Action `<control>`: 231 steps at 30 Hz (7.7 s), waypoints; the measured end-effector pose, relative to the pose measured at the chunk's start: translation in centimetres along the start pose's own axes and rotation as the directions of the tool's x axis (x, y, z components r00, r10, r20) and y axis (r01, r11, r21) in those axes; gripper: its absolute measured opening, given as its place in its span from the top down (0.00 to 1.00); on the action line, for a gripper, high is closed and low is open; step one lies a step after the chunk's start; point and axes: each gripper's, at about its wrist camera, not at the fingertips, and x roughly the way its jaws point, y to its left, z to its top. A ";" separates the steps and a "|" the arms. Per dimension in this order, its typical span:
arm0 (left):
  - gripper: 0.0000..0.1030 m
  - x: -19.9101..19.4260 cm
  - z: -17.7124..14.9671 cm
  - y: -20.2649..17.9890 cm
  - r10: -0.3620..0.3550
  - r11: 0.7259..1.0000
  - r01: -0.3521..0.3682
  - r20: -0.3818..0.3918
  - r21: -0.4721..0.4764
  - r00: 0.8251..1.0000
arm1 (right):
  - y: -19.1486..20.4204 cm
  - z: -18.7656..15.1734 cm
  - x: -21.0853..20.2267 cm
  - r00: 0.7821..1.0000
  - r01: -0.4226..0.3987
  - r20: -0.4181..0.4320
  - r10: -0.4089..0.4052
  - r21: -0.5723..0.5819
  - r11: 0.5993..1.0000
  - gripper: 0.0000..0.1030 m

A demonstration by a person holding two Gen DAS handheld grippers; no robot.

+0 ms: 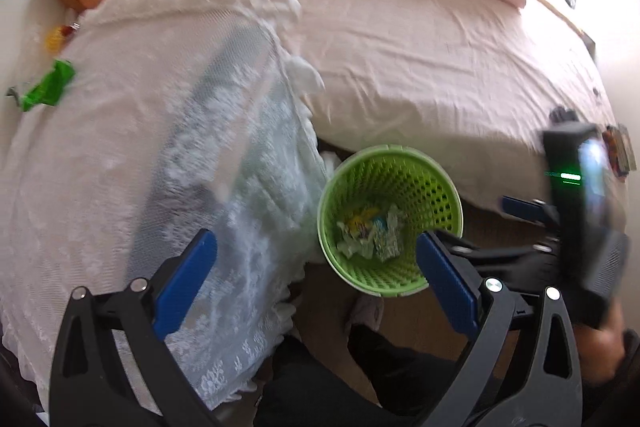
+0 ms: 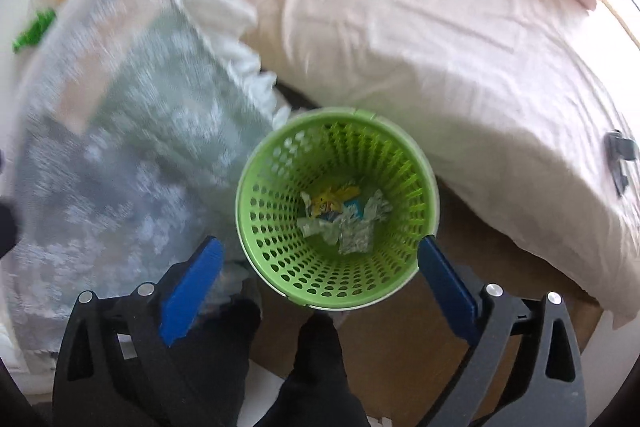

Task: Collect trash
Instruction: 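Move both tools back over the bed toward the remaining trash, then grasp the green rubber-banded packet with the right tool, then grasp the clear plastic bag with the left tool while the right tool holds the green packet, then carry both items to the wastebasket and open the left tool over it, then lower the green packet into the wastebasket and open the right tool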

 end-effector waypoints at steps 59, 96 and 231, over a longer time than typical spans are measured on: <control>0.08 -7.8 -4.3 36.1 0.191 0.826 -0.117 0.079 -0.551 0.978 | 37.6 16.2 -4.1 0.943 -0.237 0.122 0.308 -0.401 0.885 0.02; 0.08 -5.0 10.3 45.5 0.282 0.807 -0.123 0.193 -0.578 0.940 | 40.7 21.3 0.1 0.927 -0.215 0.176 0.331 -0.473 0.854 0.32; 0.10 5.3 0.6 -8.6 -0.204 0.944 0.240 -0.170 0.226 0.964 | -5.8 -3.7 -14.2 0.955 -0.051 0.297 -0.017 0.220 0.974 0.32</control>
